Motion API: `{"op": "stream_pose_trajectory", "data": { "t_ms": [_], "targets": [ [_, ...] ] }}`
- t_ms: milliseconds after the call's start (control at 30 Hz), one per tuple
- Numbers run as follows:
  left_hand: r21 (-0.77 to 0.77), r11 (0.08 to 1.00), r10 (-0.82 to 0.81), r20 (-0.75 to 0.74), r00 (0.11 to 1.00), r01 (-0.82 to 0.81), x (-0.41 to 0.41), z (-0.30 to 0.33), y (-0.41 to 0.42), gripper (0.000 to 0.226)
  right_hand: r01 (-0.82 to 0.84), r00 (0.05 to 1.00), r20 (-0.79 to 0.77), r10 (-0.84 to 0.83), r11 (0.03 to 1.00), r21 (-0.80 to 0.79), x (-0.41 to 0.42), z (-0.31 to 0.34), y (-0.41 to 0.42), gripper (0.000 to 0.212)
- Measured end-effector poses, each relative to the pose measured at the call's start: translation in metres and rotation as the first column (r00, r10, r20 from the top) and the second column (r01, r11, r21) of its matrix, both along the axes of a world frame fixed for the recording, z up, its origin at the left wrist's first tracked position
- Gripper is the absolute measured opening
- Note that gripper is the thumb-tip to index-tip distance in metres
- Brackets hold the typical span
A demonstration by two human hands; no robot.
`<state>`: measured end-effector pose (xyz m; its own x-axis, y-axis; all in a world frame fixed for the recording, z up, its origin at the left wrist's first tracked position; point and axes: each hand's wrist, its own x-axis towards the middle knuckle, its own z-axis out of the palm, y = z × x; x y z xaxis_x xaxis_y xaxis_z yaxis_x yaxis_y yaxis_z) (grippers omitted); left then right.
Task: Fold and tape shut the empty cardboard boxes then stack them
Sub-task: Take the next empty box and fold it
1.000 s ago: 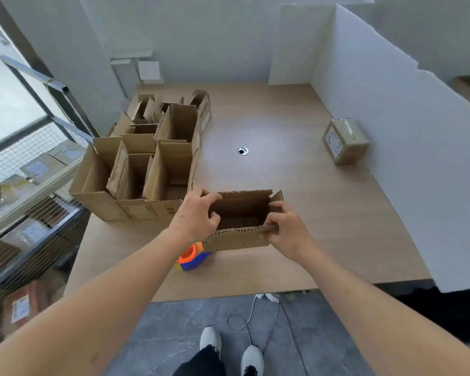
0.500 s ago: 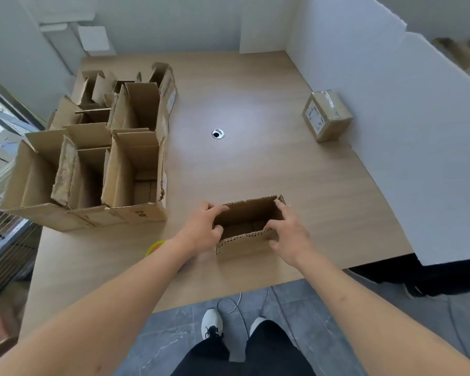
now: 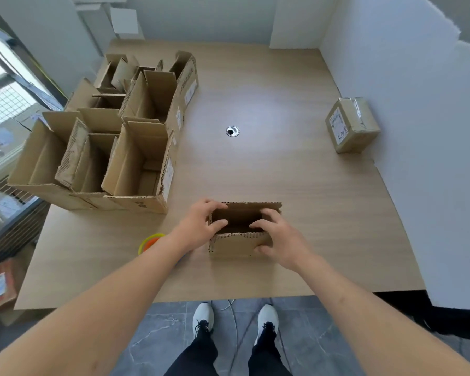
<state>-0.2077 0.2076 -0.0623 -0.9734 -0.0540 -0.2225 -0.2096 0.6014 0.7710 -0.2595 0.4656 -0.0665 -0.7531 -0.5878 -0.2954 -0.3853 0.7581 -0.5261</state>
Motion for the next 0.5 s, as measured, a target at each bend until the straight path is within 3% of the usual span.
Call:
{"op": "stream_pose_trajectory", "data": {
  "t_ms": [267, 400, 500],
  "targets": [
    [0.085, 0.996, 0.027, 0.087, 0.996, -0.035, 0.007, 0.004, 0.001, 0.057, -0.191, 0.979, -0.073, 0.189, 0.982, -0.015, -0.003, -0.009, 0.011, 0.007],
    [0.09, 0.996, 0.014, 0.096, 0.995, -0.022, 0.004, 0.003, 0.004, 0.043, -0.255, 0.967, -0.026, 0.254, 0.966, -0.038, 0.002, -0.004, 0.018, 0.017],
    [0.036, 0.999, 0.012, 0.046, 0.999, -0.014, 0.003, -0.003, 0.008, 0.033, -0.173, 0.985, 0.007, 0.174, 0.981, -0.085, 0.001, -0.004, 0.021, 0.02]
  ]
}}
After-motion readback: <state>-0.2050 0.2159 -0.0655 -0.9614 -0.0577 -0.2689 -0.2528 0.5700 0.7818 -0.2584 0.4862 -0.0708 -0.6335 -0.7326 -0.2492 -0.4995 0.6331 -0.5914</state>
